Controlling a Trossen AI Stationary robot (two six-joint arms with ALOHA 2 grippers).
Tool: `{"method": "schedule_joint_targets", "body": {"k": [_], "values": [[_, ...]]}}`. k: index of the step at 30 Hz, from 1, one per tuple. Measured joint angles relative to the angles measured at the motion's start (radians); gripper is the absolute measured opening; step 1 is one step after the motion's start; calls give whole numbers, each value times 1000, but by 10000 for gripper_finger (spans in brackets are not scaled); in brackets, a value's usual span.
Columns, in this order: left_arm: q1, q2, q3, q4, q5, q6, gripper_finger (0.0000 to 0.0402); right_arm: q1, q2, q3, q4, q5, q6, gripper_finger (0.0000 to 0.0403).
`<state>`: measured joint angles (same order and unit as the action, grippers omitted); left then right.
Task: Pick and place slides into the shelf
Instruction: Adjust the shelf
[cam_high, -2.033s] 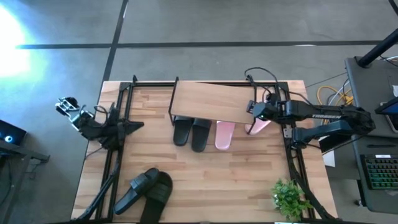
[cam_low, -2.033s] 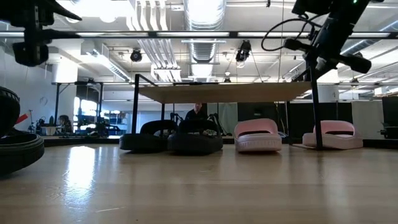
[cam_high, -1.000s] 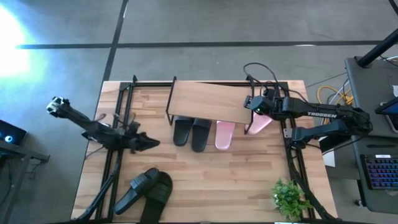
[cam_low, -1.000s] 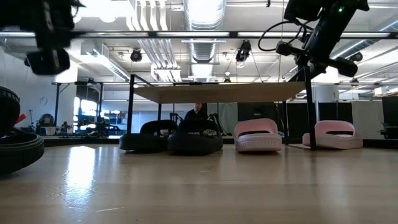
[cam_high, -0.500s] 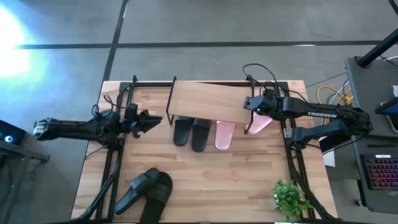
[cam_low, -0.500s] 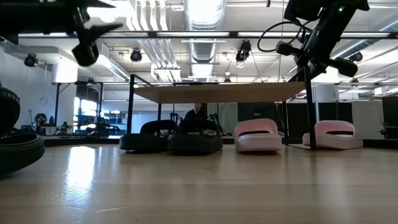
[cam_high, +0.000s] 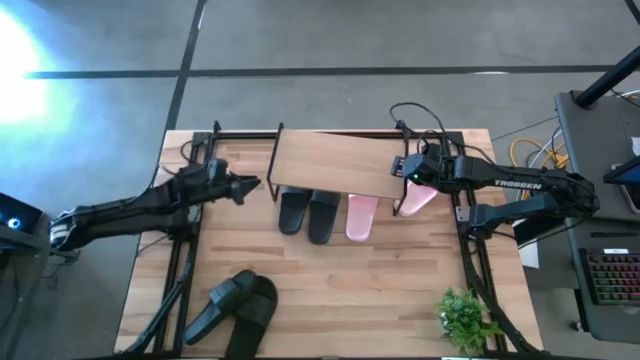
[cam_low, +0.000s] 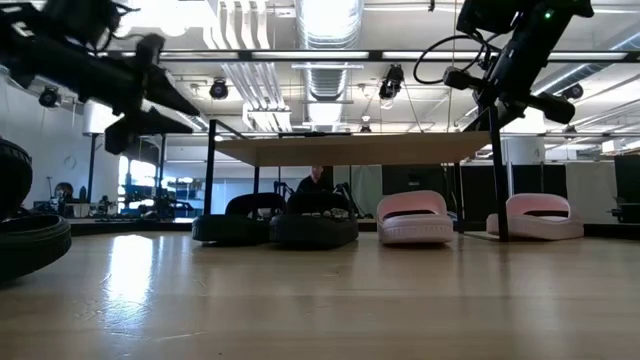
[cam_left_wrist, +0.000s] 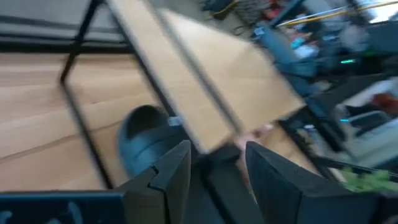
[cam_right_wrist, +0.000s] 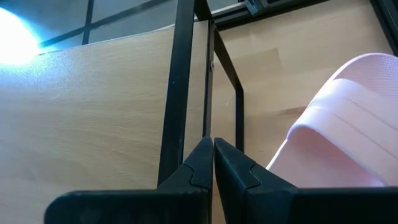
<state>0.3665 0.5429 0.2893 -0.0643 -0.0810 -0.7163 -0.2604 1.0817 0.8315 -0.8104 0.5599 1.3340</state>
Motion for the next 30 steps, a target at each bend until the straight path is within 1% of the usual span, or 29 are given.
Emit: {"method": "schedule_joint_targets", "body": {"k": [3,7,11,16,25,30], "values": [[39,88,6,88,39,23,140,0,0,0,0,0,11,9],[83,210,18,143,60,43,140,-1,0,0,-9,6,15,9],[113,282,30,190,83,50,140,-1,0,0,-18,3,15,8],[141,292,46,195,97,121,140,0,0,0,-32,-17,15,8],[222,265,57,219,118,130,140,1,2,0,-23,-25,16,9],[247,287,58,225,113,149,140,1,2,0,-24,-25,19,9]]}}
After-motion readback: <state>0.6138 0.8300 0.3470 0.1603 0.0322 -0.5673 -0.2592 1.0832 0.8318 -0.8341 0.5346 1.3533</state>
